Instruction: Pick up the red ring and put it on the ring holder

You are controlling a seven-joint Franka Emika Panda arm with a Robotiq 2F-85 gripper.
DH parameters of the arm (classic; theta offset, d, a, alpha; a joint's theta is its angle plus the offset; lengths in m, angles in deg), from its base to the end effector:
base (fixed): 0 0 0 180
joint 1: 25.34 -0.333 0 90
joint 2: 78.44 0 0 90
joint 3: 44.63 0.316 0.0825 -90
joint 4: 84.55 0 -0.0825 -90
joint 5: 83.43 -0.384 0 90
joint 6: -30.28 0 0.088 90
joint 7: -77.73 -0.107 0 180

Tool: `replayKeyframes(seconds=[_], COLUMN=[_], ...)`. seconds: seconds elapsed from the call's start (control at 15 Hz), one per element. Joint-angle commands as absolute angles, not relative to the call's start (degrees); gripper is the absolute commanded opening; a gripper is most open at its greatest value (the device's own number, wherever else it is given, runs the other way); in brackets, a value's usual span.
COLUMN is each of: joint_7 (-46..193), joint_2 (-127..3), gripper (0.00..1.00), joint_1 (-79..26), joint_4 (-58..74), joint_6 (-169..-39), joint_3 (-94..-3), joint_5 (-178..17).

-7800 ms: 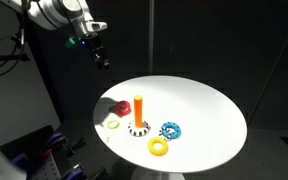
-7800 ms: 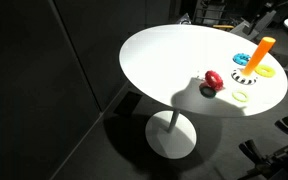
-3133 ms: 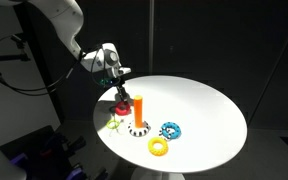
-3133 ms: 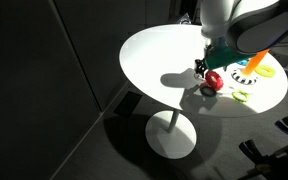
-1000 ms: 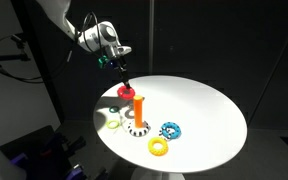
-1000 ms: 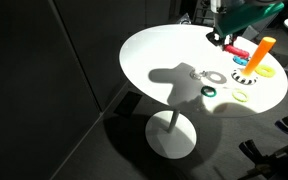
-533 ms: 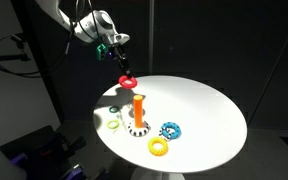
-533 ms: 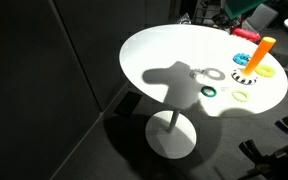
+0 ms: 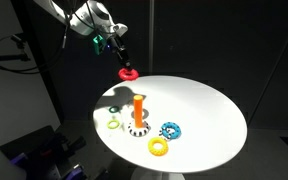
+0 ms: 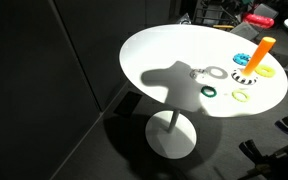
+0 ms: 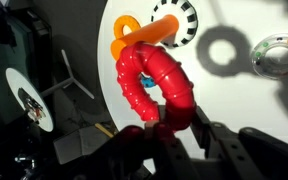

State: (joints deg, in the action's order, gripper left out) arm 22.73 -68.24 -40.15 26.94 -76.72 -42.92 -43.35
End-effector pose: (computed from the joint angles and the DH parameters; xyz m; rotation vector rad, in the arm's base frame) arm 0.5651 0.1156 0.3871 2.4351 -0.4567 0.2201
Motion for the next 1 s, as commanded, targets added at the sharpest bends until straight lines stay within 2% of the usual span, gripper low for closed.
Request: replayKeyframes(seconds=[0.0,0.93], joint_7=[23.64,22.89], joint_2=[-70.96,-72.28], gripper=[0.09,0.09], joint_1=[-38.08,-34.37], joint_4=[29.64,37.05], joint_6=[-76.34,-77.23], joint_3=[-41.73,-42.06], joint_5=[-41.74,-37.41])
